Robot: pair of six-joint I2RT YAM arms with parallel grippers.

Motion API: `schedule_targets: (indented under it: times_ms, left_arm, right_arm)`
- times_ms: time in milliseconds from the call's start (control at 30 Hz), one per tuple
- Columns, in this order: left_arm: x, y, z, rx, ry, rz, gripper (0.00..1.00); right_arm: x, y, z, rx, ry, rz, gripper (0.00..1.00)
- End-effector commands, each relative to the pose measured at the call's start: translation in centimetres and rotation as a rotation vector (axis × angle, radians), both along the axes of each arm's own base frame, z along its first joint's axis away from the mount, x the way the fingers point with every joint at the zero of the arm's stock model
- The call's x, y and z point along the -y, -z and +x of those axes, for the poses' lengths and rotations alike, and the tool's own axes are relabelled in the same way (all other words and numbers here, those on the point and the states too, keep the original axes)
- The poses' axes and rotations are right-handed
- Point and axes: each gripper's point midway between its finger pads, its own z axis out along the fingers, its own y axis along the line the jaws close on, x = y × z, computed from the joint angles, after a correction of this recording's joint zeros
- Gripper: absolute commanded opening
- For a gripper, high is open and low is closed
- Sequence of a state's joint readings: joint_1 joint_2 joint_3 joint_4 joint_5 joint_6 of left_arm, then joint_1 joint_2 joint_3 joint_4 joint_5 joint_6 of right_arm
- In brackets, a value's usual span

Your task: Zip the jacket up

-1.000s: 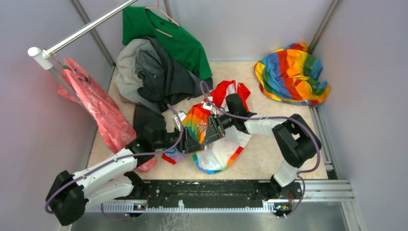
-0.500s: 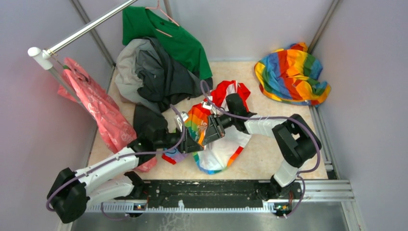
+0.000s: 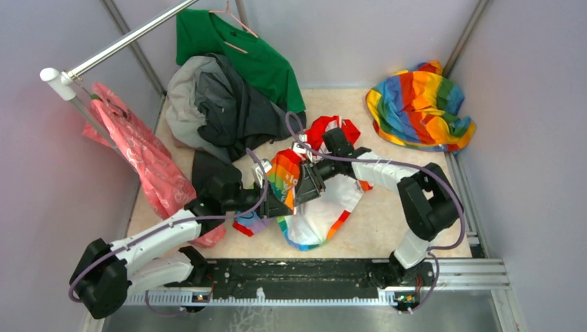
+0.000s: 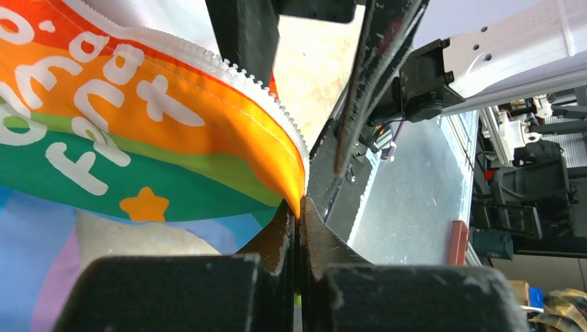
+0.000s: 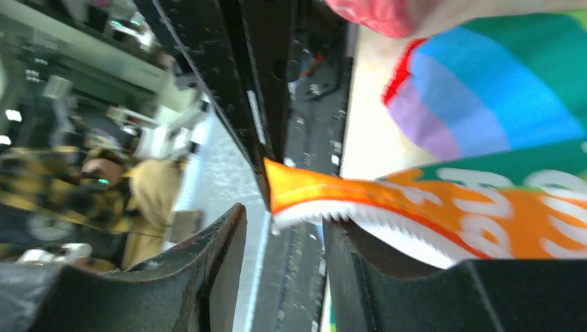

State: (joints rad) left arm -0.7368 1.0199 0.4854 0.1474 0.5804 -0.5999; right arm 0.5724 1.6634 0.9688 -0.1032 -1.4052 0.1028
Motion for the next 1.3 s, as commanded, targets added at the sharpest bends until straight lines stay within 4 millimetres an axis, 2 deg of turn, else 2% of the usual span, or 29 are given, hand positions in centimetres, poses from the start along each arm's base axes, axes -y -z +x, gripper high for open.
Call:
schedule_targets:
  times_ms: [0,167,267,400,433,500,567,633,733,833,1000,1100,1267]
  left_arm:
    - [0.2,-1.5,0.4,0.087,0.015,-0.066,0.00]
    - [0.3,-2.0,0.9,0.142,0.001,-0.119,0.00]
    - [0.5,-2.3,1.2,0.160,-0.013,-0.150,0.00]
    - [0.8,-3.4,1.6,0.206,-0.035,-0.234,0.00]
    - [0.8,-3.7,1.7,0.220,-0.036,-0.253,0.00]
    - [1.0,-4.1,2.0,0.240,-0.042,-0.273,0.00]
    - [1.1,-4.4,2.3,0.256,-0.054,-0.288,0.00]
    - [1.1,-4.5,2.5,0.272,-0.067,-0.305,0.00]
    - [1.1,-4.6,2.8,0.289,-0.079,-0.317,0.00]
    - [1.2,-4.5,2.9,0.292,-0.079,-0.329,0.00]
    - [1.6,-4.0,2.8,0.288,-0.056,-0.333,0.00]
    - [1.8,-3.8,2.9,0.284,-0.050,-0.335,0.00]
    - [1.9,-3.6,2.9,0.281,-0.041,-0.340,0.00]
  right_arm:
    - [2.2,0.5,0.7,0.313,0.000,-0.085,0.46]
    - [4.9,0.4,1.4,0.572,0.003,-0.129,0.47]
    - [7.3,-2.2,2.2,0.688,0.061,-0.052,0.47]
    - [11.8,-5.7,4.0,0.764,0.257,0.092,0.49]
    - [13.0,-6.1,4.5,0.796,0.314,0.113,0.53]
    - [15.8,-6.1,5.8,0.877,0.445,0.127,0.71]
    - [17.3,-5.2,5.7,0.894,0.524,0.123,0.77]
    - [19.4,-4.2,7.5,0.886,0.640,0.036,0.78]
    - [21.9,-1.7,9.0,0.883,0.723,-0.126,0.78]
    - [23.4,0.4,10.0,0.875,0.755,-0.253,0.76]
    - [25.2,3.6,11.3,0.783,0.819,-0.393,0.65]
    - [25.4,5.1,12.0,0.708,0.821,-0.464,0.64]
    - [24.6,7.2,12.9,0.655,0.807,-0.564,0.66]
